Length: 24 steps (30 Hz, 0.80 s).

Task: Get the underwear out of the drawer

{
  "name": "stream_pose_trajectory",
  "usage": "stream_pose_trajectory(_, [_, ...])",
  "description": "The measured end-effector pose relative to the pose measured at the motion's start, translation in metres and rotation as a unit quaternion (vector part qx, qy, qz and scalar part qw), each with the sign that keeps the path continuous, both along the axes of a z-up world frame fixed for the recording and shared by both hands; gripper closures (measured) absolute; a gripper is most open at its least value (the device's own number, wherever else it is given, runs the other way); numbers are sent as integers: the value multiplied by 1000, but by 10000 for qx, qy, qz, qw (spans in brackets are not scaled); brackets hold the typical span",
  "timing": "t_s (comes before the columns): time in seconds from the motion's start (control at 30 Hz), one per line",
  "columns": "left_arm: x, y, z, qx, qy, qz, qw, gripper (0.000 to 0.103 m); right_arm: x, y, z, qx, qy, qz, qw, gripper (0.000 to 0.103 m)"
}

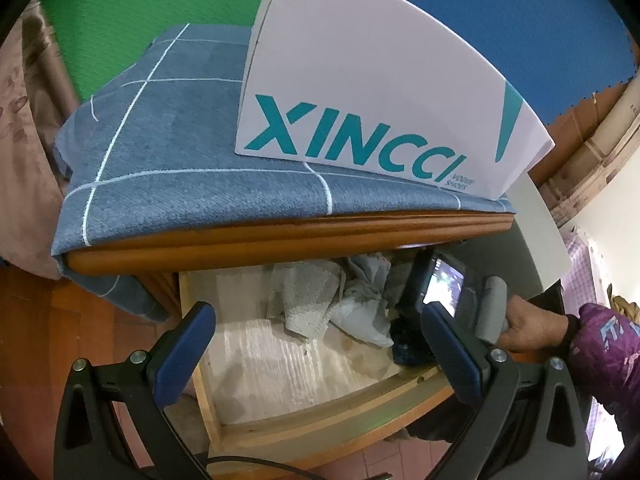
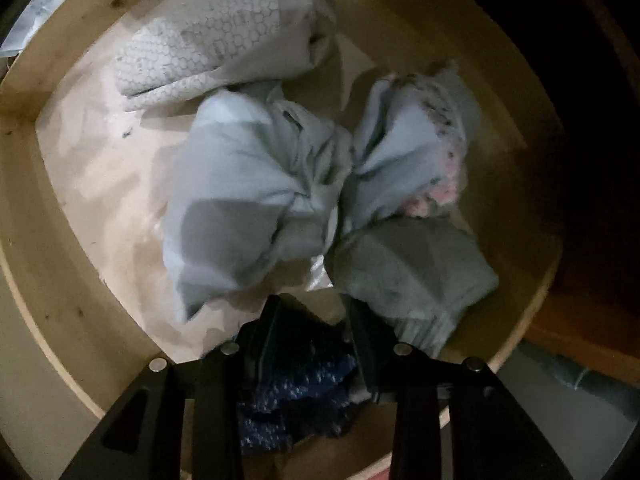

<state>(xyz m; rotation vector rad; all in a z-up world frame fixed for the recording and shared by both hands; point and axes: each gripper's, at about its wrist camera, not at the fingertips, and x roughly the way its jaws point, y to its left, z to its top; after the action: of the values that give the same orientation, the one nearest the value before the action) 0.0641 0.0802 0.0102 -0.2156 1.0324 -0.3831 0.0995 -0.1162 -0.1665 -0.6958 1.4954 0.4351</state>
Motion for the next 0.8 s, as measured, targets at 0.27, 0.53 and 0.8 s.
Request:
stream_pose_trajectory(0.27, [3,3,-1,-121,134,-47,9998,1,12,2,28,-34,-692,61,9976,89])
stream_pose_trajectory(0.53, [8,18,-5,-671,400,132,9969,1,12,10,11,-353,-401,234,9983,54])
stream_pose_trajectory(0.8, [9,23,-6,-746,455,185,9960,1,16,8,18,-558,-315,94,9979,67])
